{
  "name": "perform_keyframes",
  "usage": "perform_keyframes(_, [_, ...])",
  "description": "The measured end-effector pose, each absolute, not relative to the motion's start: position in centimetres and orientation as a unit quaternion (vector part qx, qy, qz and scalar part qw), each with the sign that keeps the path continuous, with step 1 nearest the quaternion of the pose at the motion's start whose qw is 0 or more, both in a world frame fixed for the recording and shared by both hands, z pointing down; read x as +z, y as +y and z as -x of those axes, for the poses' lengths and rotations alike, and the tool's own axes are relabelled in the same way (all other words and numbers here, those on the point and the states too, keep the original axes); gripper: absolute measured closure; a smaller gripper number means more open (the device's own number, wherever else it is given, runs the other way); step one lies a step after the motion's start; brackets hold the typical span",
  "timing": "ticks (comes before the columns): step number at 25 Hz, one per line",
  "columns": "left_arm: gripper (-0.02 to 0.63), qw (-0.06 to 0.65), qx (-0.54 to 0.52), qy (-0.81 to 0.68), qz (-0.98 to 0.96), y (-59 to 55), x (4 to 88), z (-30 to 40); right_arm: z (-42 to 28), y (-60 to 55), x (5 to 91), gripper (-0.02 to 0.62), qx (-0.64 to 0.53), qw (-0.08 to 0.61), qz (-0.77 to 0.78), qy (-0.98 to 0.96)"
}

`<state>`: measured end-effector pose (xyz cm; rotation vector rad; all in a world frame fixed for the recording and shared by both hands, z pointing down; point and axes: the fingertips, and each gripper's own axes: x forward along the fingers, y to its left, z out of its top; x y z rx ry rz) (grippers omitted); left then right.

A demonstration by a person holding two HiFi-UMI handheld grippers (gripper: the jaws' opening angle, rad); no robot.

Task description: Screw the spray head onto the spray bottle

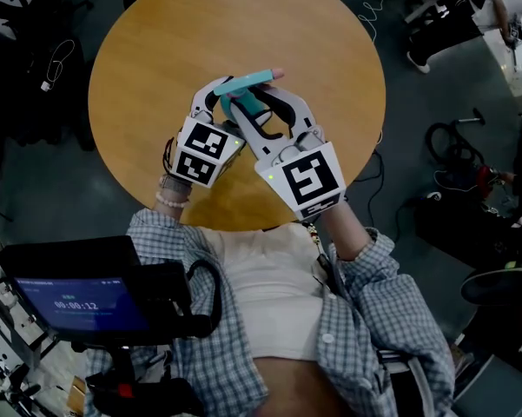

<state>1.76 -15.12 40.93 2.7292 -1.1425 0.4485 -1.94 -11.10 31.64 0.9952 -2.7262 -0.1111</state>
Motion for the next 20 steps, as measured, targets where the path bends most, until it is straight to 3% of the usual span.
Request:
perform_keyframes(13, [0.193,0.096,0.134,-0.355,-0.92,-14.6,40.7,-1.9,-0.4,-9.2,31.1,0.494,-0.017,0.116,-0.284,-0.952])
perform_keyframes(17, [0.193,0.097,0.138,-0.32,-0.932,-13.7,40.7,-2.3,-2.9,-9.7,29.8,0.404,-0.029,0.112,-0.256,-0.96])
perform_keyframes(20, [0.193,0.098,0.143,-0.289,-0.942,-12.9,40.7,-2.9,-3.7,-10.1,29.2,0.403,-0.056,0.127,-0.219,-0.966])
